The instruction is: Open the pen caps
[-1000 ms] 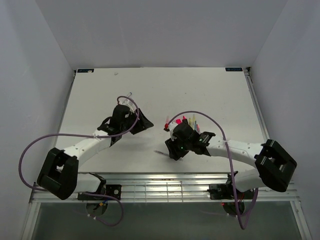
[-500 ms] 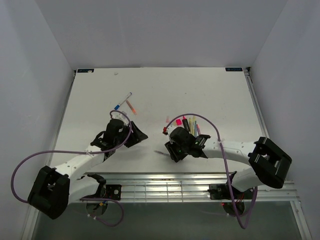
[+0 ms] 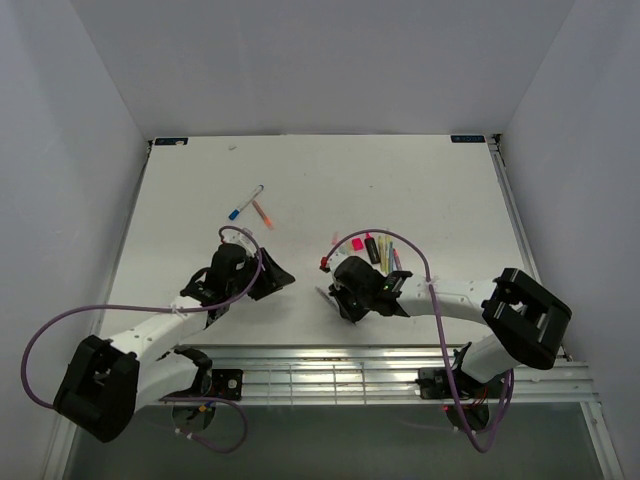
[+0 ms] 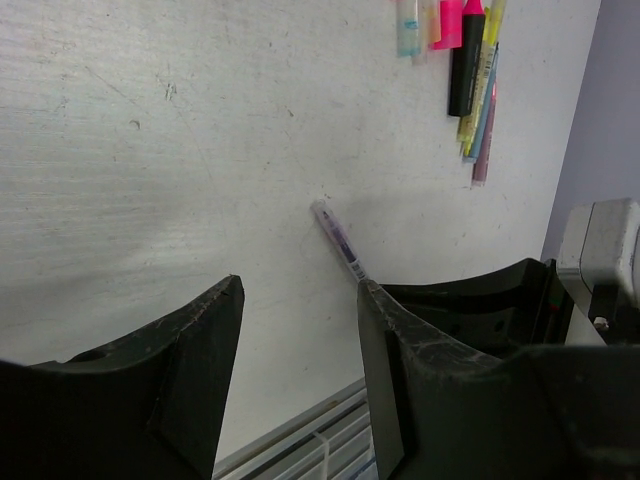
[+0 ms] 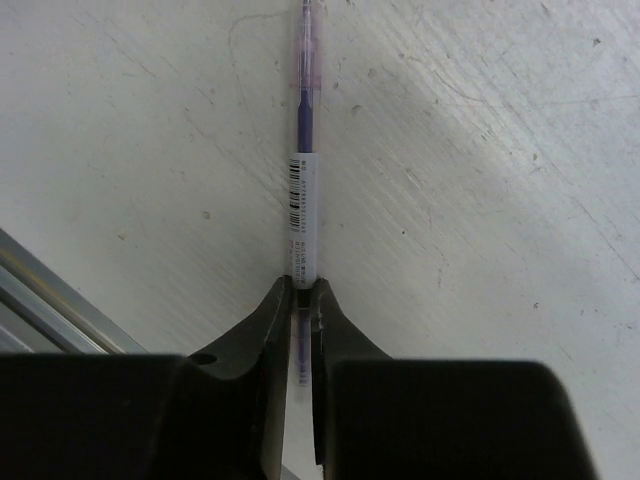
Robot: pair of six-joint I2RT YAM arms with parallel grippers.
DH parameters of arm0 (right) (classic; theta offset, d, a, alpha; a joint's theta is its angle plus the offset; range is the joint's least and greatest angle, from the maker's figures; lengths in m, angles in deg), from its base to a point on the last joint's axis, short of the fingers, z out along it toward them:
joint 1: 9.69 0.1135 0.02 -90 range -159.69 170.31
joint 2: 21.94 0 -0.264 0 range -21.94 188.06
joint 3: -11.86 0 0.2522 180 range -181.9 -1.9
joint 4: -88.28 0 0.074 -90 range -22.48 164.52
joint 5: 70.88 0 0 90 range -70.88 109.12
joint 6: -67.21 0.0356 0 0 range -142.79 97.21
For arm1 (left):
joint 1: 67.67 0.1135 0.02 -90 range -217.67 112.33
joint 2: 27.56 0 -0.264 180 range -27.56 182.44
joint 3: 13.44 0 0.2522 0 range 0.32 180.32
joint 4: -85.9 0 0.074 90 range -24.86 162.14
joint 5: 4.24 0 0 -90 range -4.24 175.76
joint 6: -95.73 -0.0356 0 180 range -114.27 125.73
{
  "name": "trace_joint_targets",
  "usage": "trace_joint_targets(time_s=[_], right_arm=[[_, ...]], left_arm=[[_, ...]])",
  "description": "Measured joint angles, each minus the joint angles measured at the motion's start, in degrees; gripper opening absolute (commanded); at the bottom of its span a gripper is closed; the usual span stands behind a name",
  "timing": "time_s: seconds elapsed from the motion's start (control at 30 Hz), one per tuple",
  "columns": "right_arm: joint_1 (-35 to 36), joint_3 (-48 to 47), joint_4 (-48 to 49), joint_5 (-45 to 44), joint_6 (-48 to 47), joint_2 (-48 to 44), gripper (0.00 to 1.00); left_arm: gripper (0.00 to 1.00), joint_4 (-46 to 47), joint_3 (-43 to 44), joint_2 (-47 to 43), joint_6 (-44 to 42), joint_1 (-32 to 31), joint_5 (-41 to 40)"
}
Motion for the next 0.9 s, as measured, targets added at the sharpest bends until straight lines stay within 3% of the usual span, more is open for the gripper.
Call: trace_joint_targets(time_s=[0.37,0.9], right_arm=[[0.31,-0.33,0.07,-1.53,1.6,-0.52,0.08],[0.31,-2.58,0.48,1.07,2.71,-6.95,0.08]], left_arm=[[0.58,6.05,-0.02,4.52,1.11,-0.02,4.59],[0.66,10.71,0.96,11.56,3.43,-4.85,5.92]])
